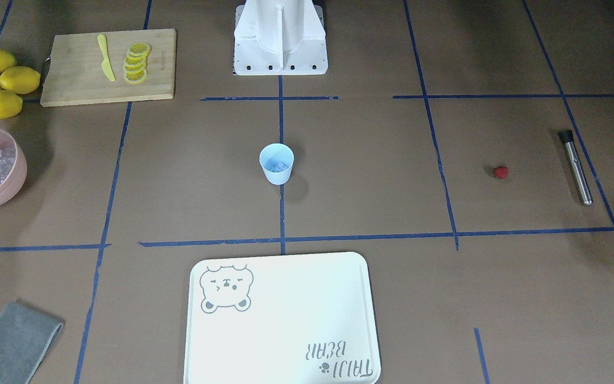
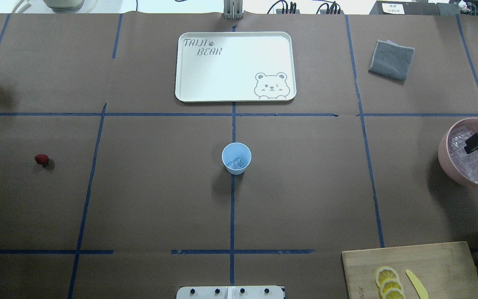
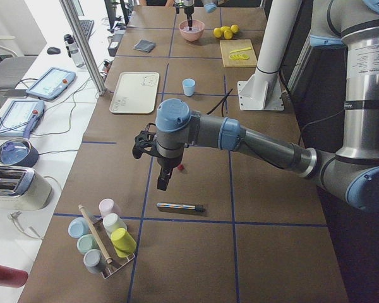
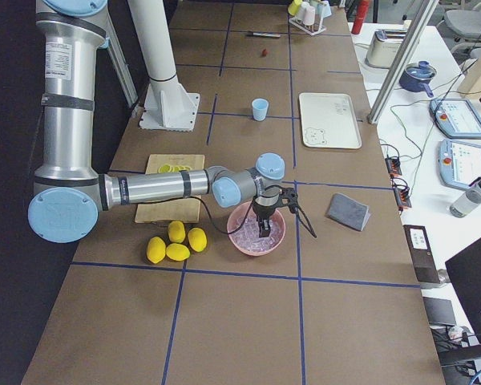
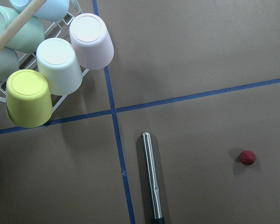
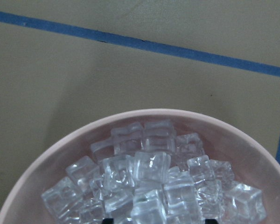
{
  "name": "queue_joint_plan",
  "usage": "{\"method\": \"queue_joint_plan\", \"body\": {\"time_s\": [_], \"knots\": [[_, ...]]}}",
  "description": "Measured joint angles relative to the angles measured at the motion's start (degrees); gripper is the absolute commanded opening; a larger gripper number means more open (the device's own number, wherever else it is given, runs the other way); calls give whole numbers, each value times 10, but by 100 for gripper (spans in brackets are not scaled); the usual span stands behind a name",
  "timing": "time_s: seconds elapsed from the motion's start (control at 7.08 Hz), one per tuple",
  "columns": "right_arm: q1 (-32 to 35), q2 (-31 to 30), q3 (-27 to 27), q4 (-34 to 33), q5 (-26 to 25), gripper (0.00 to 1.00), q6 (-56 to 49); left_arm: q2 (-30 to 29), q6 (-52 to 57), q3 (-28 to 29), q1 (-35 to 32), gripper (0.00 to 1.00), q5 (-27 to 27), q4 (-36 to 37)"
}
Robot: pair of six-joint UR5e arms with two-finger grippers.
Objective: Mash ice and strawberries in cup
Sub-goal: 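Grasp a third ice cube from the bowl with the right gripper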
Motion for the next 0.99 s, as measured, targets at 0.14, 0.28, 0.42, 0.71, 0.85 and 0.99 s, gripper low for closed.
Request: {"method": "queue_joint_plan", "body": {"time_s": [0.14,0.28,0.42,0.71,0.85,0.99], "knots": [[-1,1,-1,0,0,69,0,0,0,0,0,100,0,0],[-3,1,-2,0,0,69,0,0,0,0,0,100,0,0],[-6,2,-2,0,0,69,1,0,0,0,0,100,0,0],[-7,1,-2,0,0,44,1,0,0,0,0,100,0,0],[-8,0,-2,0,0,21,1,0,0,0,0,100,0,0],[-8,-1,-2,1,0,6,0,0,0,0,0,100,0,0]]}}
